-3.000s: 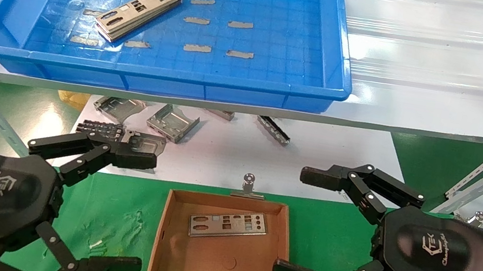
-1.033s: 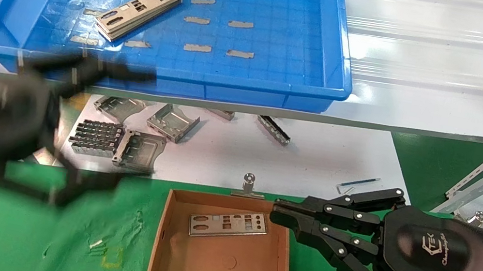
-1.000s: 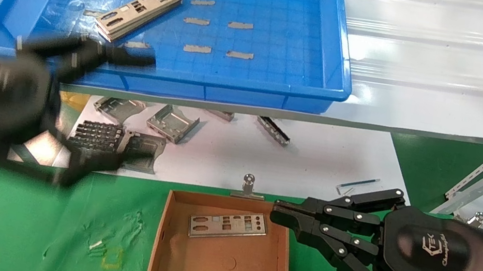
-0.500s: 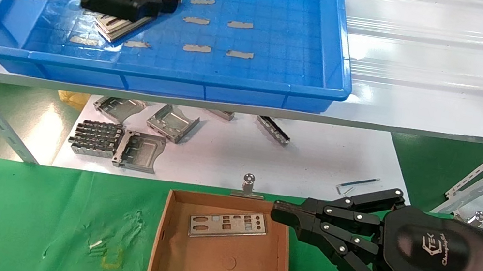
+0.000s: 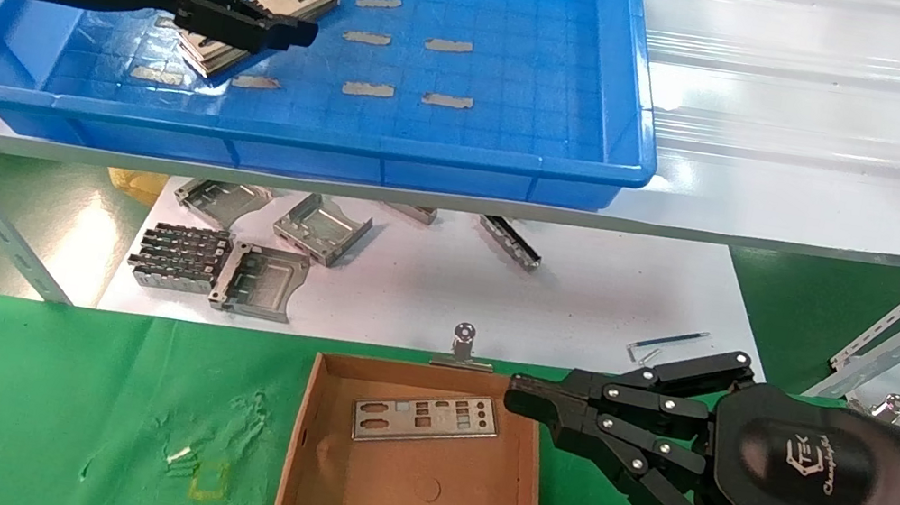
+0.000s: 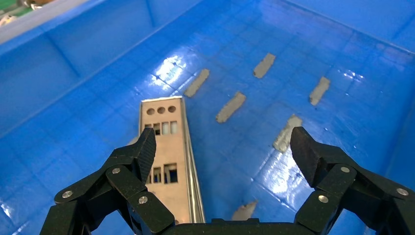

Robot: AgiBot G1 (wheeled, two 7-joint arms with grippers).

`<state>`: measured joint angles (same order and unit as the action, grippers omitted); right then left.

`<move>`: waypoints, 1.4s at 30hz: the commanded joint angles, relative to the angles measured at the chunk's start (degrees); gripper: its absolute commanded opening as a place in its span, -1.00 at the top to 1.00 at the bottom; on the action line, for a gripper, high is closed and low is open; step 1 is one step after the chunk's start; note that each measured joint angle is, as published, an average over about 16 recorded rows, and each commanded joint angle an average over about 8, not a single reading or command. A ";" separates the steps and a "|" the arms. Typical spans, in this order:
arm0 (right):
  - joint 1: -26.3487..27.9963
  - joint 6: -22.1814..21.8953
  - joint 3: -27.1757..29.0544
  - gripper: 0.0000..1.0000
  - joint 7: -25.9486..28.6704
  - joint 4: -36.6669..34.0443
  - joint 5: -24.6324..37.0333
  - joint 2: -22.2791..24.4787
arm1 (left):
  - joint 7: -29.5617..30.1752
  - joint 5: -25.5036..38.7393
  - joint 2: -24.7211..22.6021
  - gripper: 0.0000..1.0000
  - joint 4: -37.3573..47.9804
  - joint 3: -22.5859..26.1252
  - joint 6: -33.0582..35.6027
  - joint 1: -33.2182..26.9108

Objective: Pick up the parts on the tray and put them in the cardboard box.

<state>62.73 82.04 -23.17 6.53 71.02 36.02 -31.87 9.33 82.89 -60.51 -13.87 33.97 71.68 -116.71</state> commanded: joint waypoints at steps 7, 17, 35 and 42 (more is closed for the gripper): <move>0.00 0.00 0.00 -1.00 0.00 0.00 0.00 0.00 | -3.38 1.37 -2.40 -0.99 6.31 0.73 -2.53 -2.32; 0.00 0.00 0.00 -1.00 0.00 0.00 0.00 0.00 | -3.38 3.01 -4.35 0.95 10.90 1.86 -2.49 -4.11; 0.00 0.00 0.00 -1.00 0.00 0.00 0.00 0.00 | -4.35 2.57 -5.17 1.00 13.41 1.52 -5.19 -3.97; 0.00 0.00 0.00 -1.00 0.00 0.00 0.00 0.00 | -4.48 2.27 -5.22 1.00 13.68 1.31 -6.04 -3.70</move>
<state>62.73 82.04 -23.17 6.53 71.02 36.02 -31.87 4.81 85.18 -65.74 -0.22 35.30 65.58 -120.41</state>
